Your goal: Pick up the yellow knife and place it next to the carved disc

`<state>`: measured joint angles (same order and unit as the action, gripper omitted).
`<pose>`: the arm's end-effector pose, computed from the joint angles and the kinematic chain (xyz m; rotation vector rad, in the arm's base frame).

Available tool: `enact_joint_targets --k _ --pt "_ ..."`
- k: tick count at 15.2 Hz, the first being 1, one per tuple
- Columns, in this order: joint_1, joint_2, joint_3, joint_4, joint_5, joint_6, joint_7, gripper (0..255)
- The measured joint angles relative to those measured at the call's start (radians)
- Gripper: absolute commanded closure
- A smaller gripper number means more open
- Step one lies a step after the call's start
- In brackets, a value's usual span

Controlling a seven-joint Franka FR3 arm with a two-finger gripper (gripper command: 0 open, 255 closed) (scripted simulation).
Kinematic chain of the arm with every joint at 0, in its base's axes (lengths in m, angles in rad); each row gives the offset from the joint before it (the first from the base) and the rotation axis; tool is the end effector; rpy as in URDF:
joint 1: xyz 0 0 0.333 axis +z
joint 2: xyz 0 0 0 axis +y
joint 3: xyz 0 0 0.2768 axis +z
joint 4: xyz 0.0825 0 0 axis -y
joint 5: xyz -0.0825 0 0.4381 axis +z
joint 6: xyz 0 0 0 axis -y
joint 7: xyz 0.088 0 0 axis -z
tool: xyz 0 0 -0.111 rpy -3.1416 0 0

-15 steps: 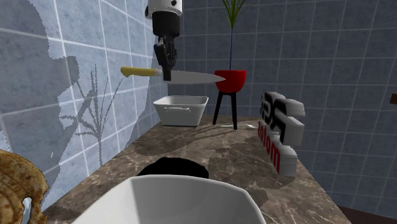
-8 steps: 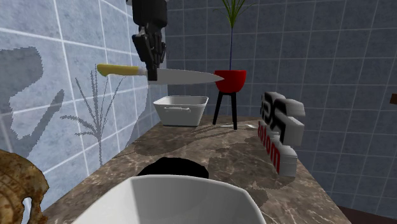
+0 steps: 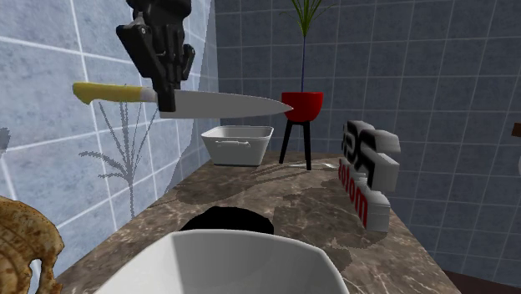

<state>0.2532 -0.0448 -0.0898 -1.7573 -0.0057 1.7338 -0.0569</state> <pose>0.5979 0.0973 0.5238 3.1217 0.3467 0.0333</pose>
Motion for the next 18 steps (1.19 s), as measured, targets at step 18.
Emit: enact_joint_targets --k 18 --pt "0.208 0.147 0.208 0.179 -0.017 -0.036 0.417 255"
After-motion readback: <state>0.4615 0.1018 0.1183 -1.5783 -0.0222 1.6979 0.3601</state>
